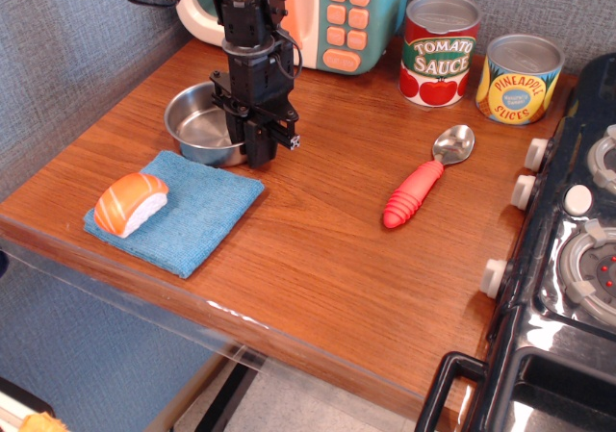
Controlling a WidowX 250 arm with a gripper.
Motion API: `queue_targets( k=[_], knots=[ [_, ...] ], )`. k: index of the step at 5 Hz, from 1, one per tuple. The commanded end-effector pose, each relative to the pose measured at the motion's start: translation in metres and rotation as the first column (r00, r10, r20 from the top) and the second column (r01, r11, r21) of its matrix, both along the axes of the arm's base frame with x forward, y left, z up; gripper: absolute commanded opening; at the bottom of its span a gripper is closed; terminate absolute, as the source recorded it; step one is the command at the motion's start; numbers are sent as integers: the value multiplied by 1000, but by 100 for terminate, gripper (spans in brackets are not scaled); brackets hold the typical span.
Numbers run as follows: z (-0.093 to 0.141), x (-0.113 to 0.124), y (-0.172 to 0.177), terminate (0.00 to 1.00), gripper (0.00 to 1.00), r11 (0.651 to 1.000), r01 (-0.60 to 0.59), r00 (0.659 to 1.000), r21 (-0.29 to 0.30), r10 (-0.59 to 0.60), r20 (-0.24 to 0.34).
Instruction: Move the pot to the right of the blue towel
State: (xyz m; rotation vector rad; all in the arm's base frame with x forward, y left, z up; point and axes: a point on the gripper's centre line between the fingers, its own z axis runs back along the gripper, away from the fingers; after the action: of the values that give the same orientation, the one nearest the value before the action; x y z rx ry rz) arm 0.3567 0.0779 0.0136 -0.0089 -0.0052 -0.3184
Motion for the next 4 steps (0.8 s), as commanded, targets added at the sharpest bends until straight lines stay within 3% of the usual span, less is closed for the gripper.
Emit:
queue_targets(
  k=[1,2,3,4],
  knots=[
    [81,16,-11,0,0,1000,-3,983,-3,4,183],
    [123,2,-53,0,0,992,124,958,-10,-117,262],
    [124,-40,-101,0,0,962,270,928,-22,-255,271],
    [96,-77,-129,0,0,933,357,918,-38,-343,200]
  ],
)
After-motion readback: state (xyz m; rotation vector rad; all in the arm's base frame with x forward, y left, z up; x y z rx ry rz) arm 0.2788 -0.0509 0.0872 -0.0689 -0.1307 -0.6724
